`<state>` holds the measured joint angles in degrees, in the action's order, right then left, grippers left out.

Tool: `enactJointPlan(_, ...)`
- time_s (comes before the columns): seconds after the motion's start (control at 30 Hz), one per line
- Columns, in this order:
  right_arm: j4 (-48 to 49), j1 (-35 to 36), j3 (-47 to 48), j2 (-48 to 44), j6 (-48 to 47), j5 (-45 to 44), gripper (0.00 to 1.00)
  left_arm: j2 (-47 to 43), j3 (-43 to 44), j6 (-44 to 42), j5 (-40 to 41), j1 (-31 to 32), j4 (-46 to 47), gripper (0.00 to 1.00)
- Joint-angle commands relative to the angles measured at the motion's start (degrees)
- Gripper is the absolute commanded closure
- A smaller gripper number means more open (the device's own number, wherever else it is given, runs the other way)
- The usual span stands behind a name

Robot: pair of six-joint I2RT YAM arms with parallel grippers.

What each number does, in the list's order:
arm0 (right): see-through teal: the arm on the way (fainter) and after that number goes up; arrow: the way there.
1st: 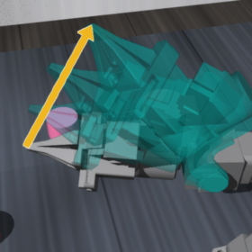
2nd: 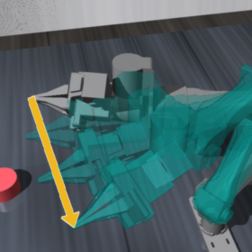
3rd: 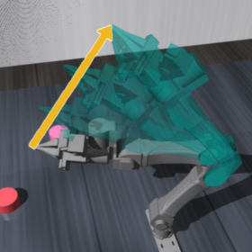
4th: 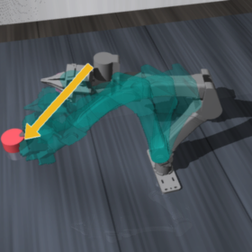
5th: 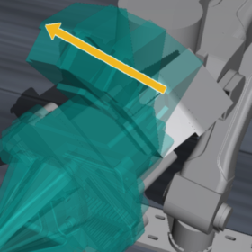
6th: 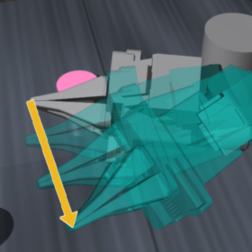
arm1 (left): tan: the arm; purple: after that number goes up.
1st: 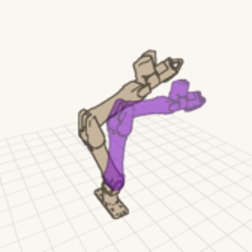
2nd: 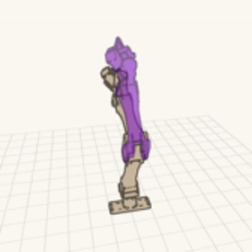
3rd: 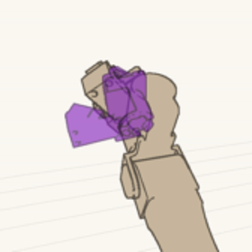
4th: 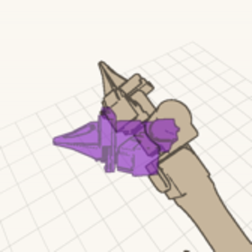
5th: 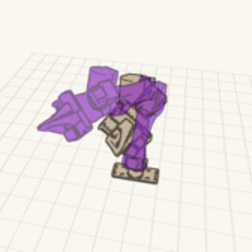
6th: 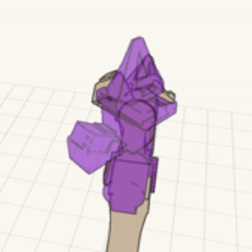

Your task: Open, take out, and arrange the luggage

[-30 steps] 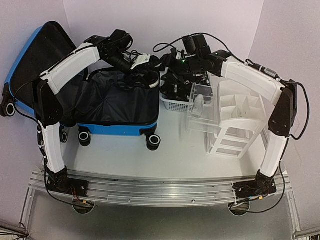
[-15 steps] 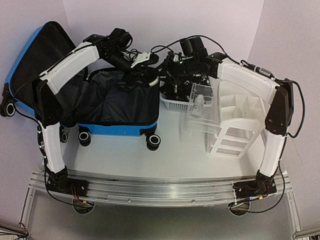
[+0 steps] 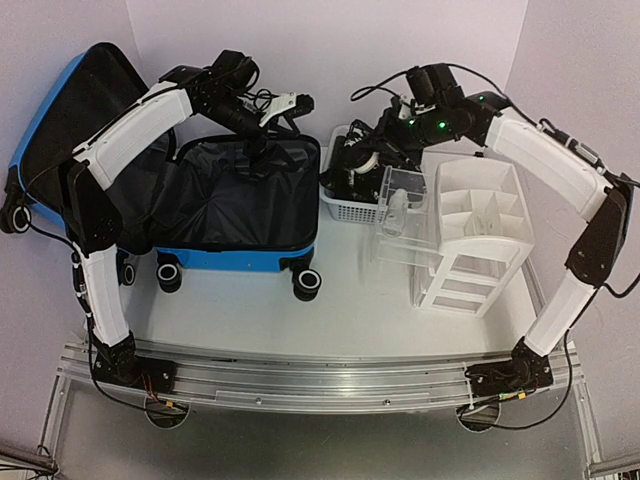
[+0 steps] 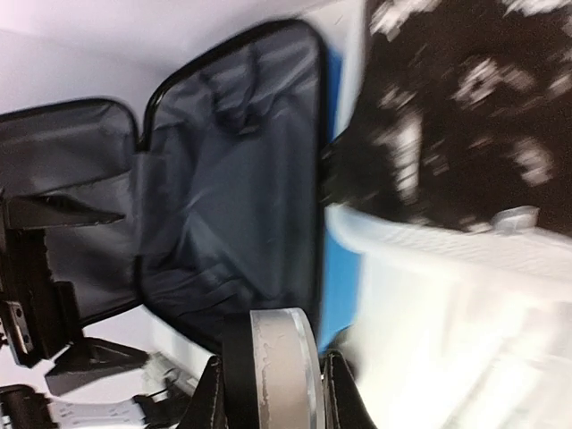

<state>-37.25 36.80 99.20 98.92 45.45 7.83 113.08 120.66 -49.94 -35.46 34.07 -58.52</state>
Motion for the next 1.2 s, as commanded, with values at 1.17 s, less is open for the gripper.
enactJointPlan(1.17, -49.67, -3.19, 23.70, 15.12, -23.56, -21.06, 1.00, -6.07, -2.61, 3.52, -2.89, -1.02, -0.46, 0.00)
